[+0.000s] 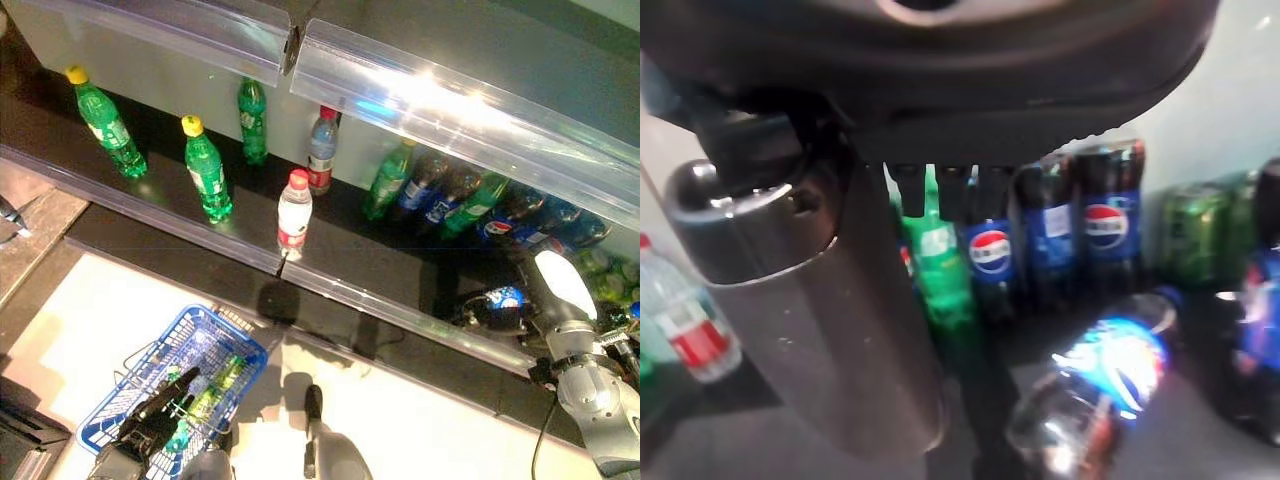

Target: Pick up the drink and place into the basket.

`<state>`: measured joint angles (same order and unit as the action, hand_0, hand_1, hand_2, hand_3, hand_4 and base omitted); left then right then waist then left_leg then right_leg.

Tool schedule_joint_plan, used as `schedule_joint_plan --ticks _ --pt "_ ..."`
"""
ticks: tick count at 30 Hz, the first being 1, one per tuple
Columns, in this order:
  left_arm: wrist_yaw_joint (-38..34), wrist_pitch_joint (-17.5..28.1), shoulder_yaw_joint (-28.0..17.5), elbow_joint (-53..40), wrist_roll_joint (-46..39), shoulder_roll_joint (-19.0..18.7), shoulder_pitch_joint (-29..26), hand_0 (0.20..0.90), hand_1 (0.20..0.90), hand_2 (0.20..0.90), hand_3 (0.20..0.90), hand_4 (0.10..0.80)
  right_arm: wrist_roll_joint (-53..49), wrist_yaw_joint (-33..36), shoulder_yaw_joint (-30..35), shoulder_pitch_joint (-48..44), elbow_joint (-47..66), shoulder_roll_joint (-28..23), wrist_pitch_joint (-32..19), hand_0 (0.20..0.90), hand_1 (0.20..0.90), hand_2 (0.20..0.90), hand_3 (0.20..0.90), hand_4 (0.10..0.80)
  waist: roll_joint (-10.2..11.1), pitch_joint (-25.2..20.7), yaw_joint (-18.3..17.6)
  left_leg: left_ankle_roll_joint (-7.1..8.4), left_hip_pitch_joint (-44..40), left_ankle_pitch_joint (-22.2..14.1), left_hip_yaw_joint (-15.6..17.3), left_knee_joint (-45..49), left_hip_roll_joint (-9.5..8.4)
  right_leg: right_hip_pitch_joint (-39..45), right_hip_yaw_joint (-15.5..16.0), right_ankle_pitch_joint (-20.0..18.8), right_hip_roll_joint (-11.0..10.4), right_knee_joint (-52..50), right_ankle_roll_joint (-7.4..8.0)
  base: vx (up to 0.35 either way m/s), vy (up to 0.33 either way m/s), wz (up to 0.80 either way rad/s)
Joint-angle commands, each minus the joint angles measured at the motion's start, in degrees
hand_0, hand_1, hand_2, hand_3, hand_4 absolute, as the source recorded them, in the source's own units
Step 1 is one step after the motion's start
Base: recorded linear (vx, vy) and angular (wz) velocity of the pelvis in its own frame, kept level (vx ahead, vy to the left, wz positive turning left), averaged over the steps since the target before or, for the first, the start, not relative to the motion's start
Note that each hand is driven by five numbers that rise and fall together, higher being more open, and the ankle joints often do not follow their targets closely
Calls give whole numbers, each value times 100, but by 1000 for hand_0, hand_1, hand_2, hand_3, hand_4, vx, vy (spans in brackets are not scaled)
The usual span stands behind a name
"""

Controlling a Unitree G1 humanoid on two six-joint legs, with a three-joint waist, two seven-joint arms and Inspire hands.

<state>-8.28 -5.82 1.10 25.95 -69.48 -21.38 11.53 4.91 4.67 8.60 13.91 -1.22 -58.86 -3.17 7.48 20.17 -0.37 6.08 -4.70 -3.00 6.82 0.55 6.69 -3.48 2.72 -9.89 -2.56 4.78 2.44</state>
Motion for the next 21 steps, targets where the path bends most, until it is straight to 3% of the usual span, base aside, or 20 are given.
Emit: schedule_joint_plan --ticks 1,7,13,21 --pt "673 433 -380 -1195 -88 -750 -180 300 300 300 200 100 32 -167 366 -257 -115 -660 158 900 900 900 900 800 -62 -468 38 -301 931 300 -394 378 27 369 182 897 -236 -630 458 -28 -77 0" --pt "666 358 -412 -1167 -219 -999 -279 300 300 300 200 100 223 -422 138 -336 -339 -703 392 900 900 900 900 800 -36 -395 44 -300 972 318 -415 390 25 344 150 866 -211 -629 462 -27 -66 0" --pt "757 356 -266 -1082 -152 -1017 -426 300 300 300 200 100 187 -388 -265 -780 -637 -701 259 900 900 900 900 800 -61 -316 95 -299 1060 332 -460 471 32 312 151 846 -202 -645 445 -14 -51 -1" --pt "759 395 -210 -1093 -316 -1309 -692 300 300 300 200 100 349 45 -613 -1273 -872 -695 285 900 900 900 900 800 -128 10 141 -302 1384 361 -494 595 29 86 183 807 -197 -694 427 -87 -55 4"
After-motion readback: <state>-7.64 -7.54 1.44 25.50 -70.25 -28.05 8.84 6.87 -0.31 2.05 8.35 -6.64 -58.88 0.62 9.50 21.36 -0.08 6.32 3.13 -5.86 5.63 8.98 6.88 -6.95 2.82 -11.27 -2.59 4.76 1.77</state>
